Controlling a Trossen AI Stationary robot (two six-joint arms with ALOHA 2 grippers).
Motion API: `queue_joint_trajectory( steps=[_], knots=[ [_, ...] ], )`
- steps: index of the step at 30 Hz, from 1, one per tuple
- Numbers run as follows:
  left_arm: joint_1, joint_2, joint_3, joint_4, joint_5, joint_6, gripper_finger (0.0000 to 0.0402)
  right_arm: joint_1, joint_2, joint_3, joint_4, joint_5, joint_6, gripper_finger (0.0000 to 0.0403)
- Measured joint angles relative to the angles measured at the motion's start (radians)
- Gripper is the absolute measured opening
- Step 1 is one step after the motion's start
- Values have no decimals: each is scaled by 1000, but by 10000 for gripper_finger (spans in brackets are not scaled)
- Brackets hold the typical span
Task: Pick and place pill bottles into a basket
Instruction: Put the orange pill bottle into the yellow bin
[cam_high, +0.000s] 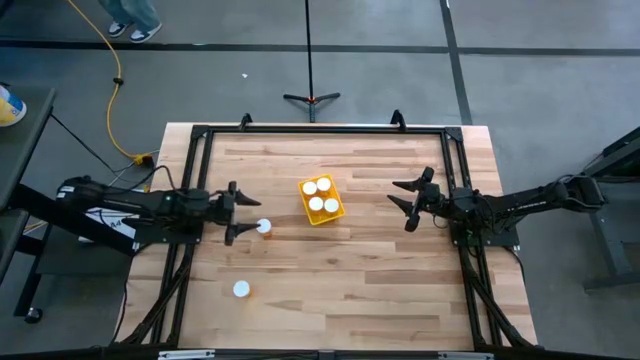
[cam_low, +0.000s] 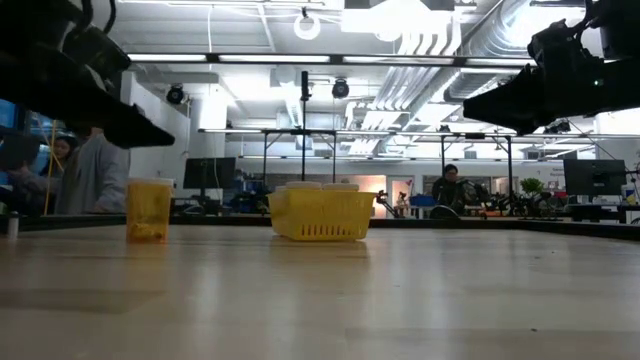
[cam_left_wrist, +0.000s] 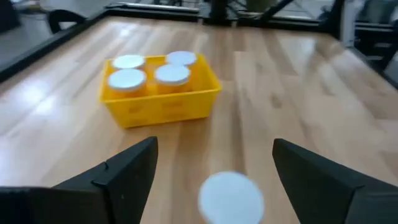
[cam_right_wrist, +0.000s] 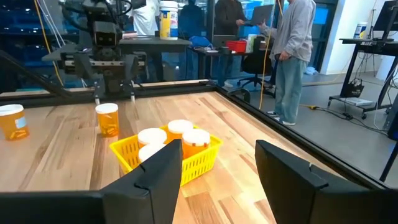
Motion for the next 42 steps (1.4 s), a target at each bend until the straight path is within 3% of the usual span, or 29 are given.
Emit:
queue_joint_trajectory(
  steps=[4, 19, 38, 42],
  knots=[
    [0, 58, 0, 69, 58, -19, 369, 0, 0, 0, 0, 0, 0, 194],
    [0, 309, 0, 117, 74, -68, 381, 0, 0, 0, -1, 1, 0, 194],
    [0, 487, 1, 243, 100, -68, 381, 0, 0, -1, -23, 1, -6, 194],
    [0, 507, 1, 248, 100, -61, 364, 0, 0, -1, -29, 1, -5, 194]
  ],
)
